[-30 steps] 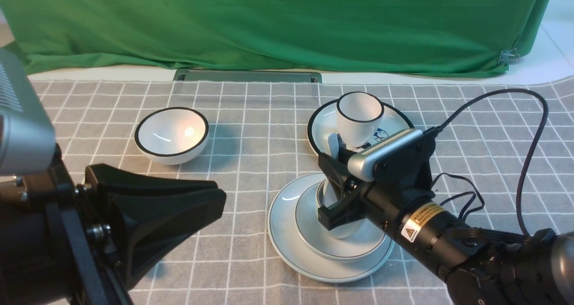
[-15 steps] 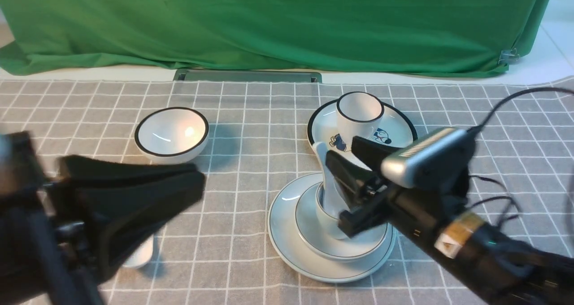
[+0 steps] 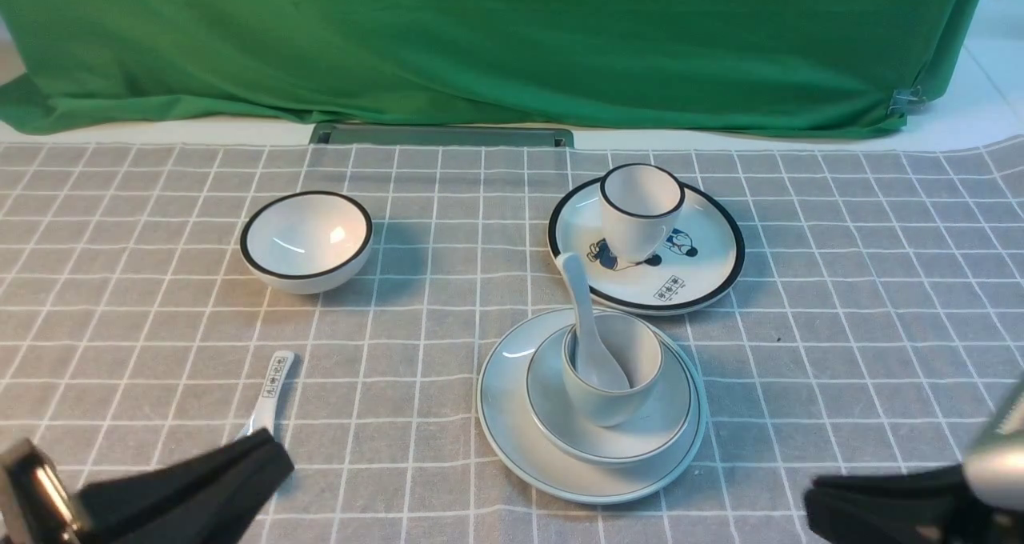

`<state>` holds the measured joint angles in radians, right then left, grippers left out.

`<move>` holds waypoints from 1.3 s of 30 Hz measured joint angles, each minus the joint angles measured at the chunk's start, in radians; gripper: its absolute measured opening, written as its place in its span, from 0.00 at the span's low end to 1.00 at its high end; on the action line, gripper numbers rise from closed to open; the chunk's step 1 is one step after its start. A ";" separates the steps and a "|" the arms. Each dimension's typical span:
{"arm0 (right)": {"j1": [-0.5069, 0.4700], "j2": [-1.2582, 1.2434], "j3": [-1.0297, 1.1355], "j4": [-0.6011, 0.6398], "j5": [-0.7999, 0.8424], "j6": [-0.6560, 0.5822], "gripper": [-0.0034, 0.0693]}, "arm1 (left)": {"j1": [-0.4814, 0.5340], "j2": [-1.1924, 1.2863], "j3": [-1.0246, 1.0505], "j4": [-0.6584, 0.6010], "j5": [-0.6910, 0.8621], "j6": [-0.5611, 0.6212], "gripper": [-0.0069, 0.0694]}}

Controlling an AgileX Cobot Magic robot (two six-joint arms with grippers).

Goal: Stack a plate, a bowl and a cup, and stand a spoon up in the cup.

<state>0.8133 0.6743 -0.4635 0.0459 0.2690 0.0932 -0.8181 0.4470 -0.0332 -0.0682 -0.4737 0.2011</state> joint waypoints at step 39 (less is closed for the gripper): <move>-0.758 -0.673 0.469 0.026 -0.021 -0.208 0.07 | 0.000 0.000 0.040 0.003 0.196 0.001 0.10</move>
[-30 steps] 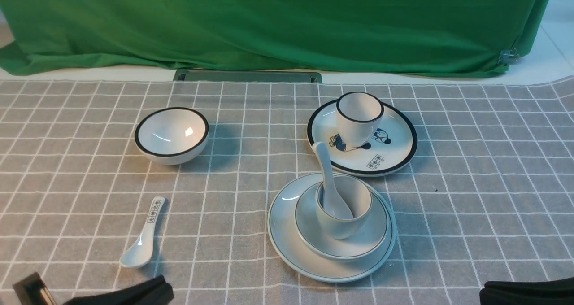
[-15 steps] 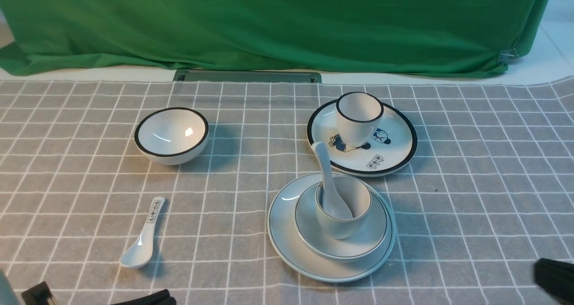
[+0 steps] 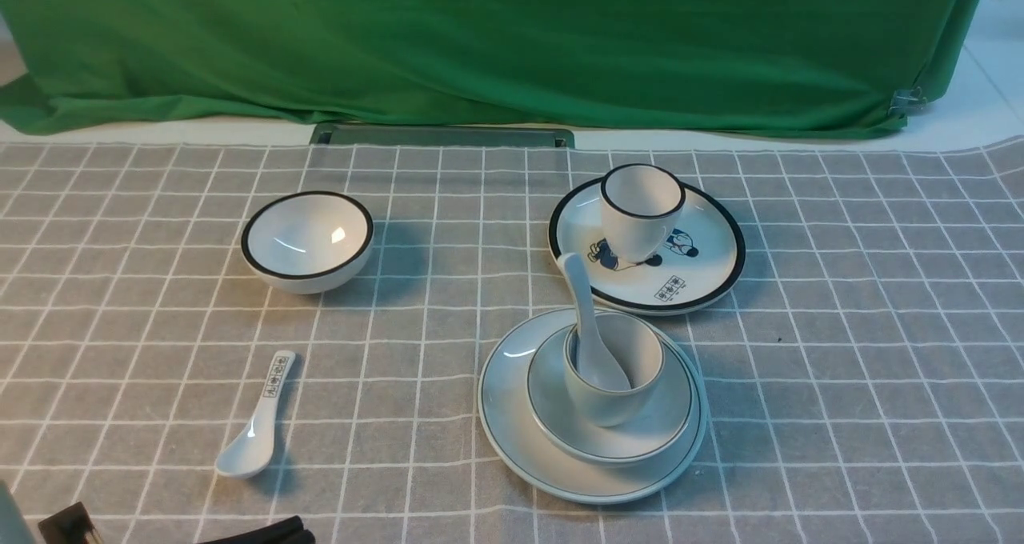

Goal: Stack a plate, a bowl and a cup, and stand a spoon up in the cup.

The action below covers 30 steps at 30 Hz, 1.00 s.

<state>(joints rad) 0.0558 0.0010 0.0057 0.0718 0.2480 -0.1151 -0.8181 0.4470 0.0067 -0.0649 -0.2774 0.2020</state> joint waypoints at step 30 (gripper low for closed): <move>-0.001 0.000 0.000 0.000 -0.006 0.020 0.14 | 0.160 -0.080 0.000 -0.035 -0.068 -0.001 0.11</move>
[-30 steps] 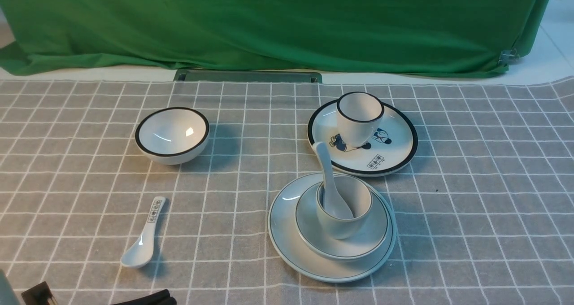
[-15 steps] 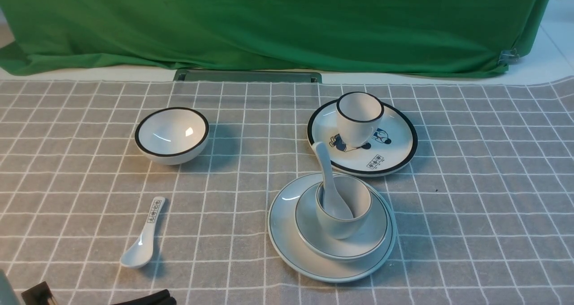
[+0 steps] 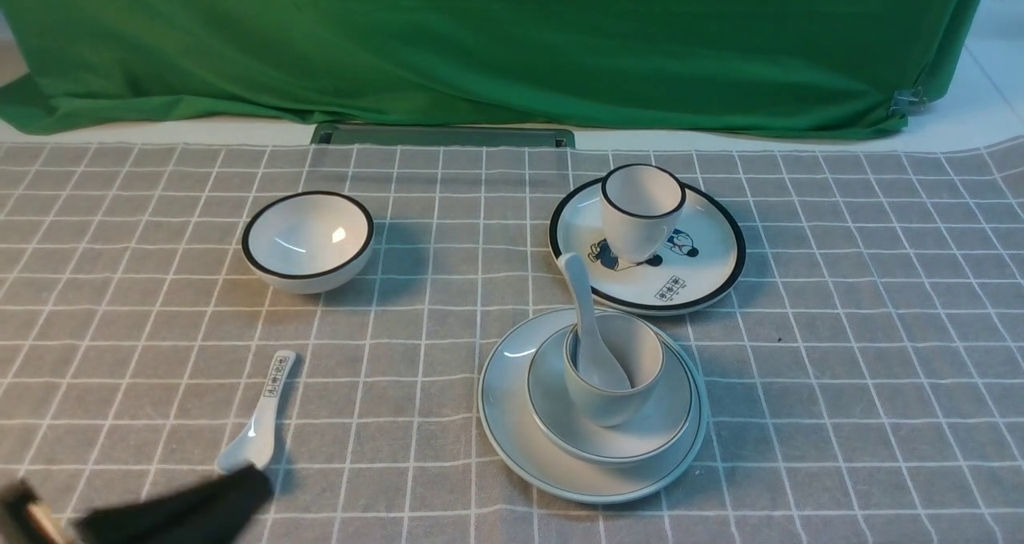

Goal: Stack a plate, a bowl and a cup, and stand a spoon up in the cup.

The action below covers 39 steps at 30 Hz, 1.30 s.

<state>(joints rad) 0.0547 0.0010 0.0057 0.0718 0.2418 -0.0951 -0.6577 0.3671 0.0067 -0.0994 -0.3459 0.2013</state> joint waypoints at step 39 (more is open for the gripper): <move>0.000 -0.001 0.000 0.001 -0.002 0.004 0.23 | 0.652 -0.366 0.001 -0.102 0.583 -0.004 0.11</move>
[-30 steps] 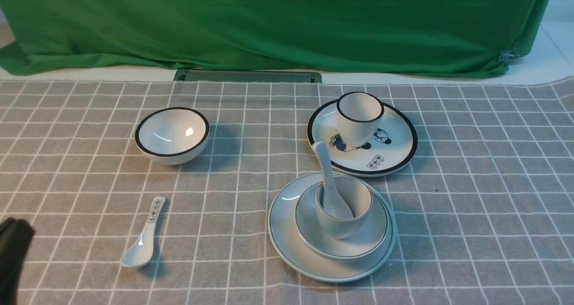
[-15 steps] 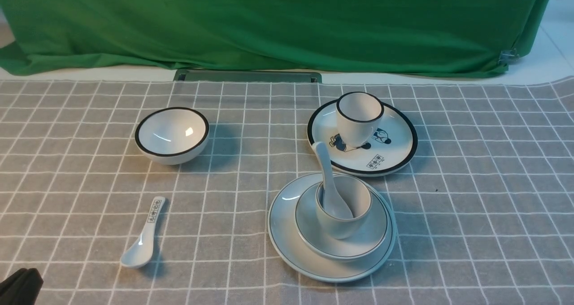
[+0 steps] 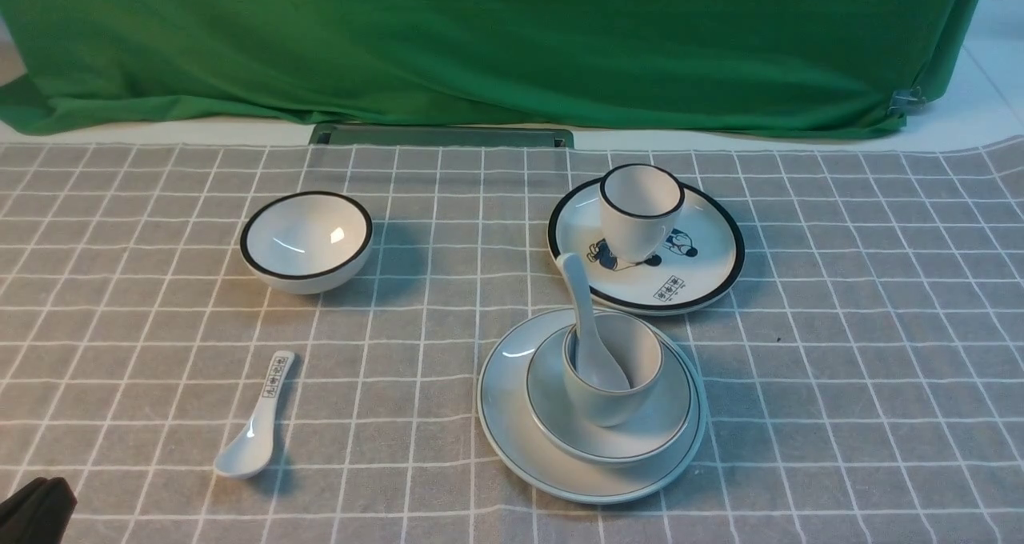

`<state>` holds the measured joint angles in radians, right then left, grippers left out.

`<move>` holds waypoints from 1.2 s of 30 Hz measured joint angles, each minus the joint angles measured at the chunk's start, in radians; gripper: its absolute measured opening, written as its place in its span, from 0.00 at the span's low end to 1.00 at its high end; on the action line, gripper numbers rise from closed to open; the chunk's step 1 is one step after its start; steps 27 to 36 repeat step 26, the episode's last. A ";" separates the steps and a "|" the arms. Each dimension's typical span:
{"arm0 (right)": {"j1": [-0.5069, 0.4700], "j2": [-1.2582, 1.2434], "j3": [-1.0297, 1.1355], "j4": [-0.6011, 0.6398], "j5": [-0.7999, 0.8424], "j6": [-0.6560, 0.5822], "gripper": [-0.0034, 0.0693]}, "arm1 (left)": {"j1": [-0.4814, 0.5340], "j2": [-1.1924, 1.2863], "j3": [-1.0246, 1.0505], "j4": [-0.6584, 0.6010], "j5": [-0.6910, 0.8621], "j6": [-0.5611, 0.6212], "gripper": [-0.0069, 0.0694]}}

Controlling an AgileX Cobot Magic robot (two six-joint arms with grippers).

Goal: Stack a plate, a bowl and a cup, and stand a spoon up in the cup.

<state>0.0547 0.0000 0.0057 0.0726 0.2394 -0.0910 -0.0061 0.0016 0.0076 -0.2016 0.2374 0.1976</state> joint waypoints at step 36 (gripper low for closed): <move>0.000 0.000 0.000 0.000 0.000 0.003 0.31 | 0.000 0.000 0.000 0.000 0.000 0.000 0.11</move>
